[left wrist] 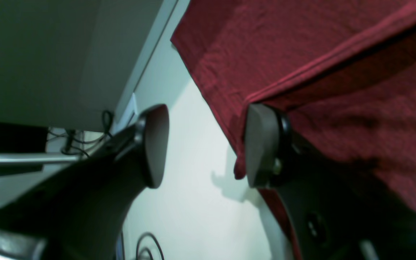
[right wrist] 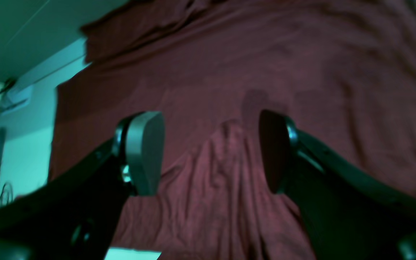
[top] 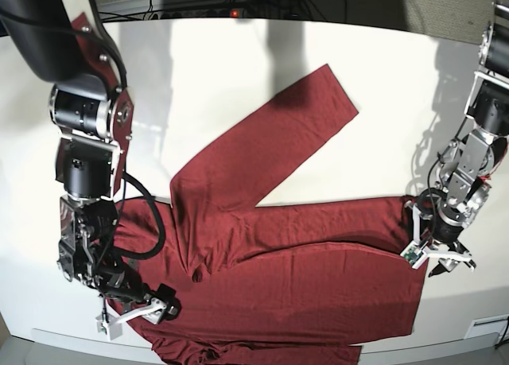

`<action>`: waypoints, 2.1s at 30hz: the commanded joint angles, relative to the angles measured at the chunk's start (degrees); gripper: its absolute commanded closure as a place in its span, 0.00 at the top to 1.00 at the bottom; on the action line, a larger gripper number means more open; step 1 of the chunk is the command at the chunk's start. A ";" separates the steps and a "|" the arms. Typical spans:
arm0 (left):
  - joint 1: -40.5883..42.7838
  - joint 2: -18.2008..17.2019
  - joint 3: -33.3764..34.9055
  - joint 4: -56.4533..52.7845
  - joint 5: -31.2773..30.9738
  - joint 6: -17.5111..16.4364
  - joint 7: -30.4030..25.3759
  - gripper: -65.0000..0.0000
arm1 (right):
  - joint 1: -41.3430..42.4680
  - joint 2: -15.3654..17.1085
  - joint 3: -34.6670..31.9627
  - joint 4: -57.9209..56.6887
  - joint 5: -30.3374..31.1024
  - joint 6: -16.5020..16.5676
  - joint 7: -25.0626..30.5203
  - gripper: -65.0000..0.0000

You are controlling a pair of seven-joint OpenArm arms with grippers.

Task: Fold the T-shirt properly
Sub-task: 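Pull the shirt body with the right gripper toward the hem, then lift the sleeve cuff with the left gripper and stretch it out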

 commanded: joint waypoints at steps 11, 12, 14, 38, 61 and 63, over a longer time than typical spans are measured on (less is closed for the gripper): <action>-5.46 -0.72 -0.37 0.68 -9.31 -2.67 8.96 0.50 | 2.34 0.42 0.81 1.01 1.46 3.19 0.07 0.63; -5.95 -0.70 -0.37 0.68 -5.75 -3.52 9.01 0.50 | 2.32 0.35 0.83 1.01 1.44 3.19 0.07 0.63; -6.47 -0.85 -0.37 0.68 -2.95 -4.15 8.22 0.50 | 2.32 0.31 0.81 1.01 1.44 3.19 0.02 0.63; 0.94 -9.53 -0.39 24.92 -36.59 -6.27 25.99 0.50 | -1.62 9.31 -19.19 7.85 -4.81 9.94 -4.52 0.62; 46.29 1.49 -0.35 67.10 -15.98 6.32 46.18 0.50 | -25.16 22.23 -22.10 41.62 -4.17 9.94 -16.61 0.62; 48.24 3.78 -0.35 67.28 -14.93 5.22 45.94 0.50 | -25.14 22.40 -22.08 41.62 -4.17 9.94 -16.57 0.62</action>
